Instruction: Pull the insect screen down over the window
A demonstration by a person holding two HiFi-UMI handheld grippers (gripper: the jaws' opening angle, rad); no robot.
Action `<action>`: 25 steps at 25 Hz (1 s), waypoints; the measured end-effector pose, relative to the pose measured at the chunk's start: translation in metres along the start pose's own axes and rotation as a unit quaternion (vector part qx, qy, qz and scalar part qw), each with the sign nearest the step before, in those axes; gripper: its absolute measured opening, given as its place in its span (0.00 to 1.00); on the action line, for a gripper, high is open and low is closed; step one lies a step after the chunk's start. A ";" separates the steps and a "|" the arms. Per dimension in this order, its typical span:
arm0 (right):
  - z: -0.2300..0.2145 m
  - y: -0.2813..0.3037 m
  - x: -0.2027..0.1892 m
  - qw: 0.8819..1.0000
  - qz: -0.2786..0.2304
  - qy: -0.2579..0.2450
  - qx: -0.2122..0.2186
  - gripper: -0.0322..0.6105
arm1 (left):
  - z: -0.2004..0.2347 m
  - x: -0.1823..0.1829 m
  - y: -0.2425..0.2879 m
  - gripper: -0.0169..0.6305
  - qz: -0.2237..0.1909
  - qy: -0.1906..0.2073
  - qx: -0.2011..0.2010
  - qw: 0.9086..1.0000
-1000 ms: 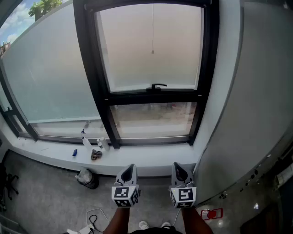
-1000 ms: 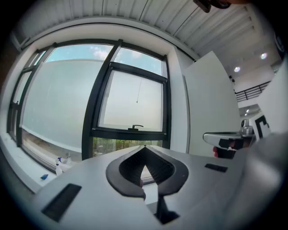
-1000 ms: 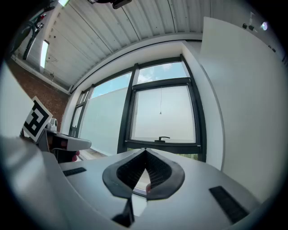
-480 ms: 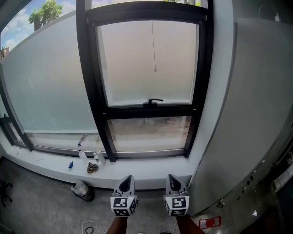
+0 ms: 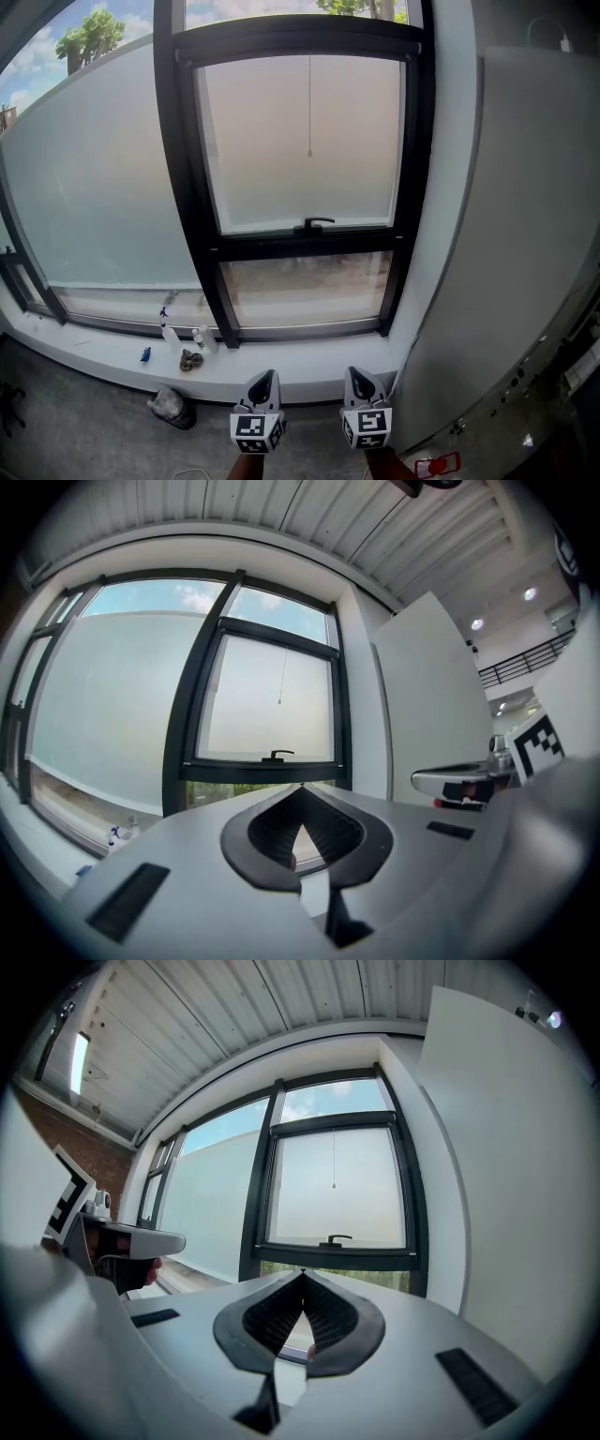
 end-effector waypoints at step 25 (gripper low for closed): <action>0.003 0.073 -0.005 0.999 0.000 -0.037 -0.013 0.05 | 0.054 0.011 0.062 0.03 -0.024 0.030 -0.024 0.999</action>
Point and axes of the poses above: the fingertips, and each gripper's own axes: y forward along the fingers, z to its left, x out of its top, the point moved 2 cm from there along -y, backward along the fingers, and after that the axes turned 9 degrees about y, right-handed, at the moved point
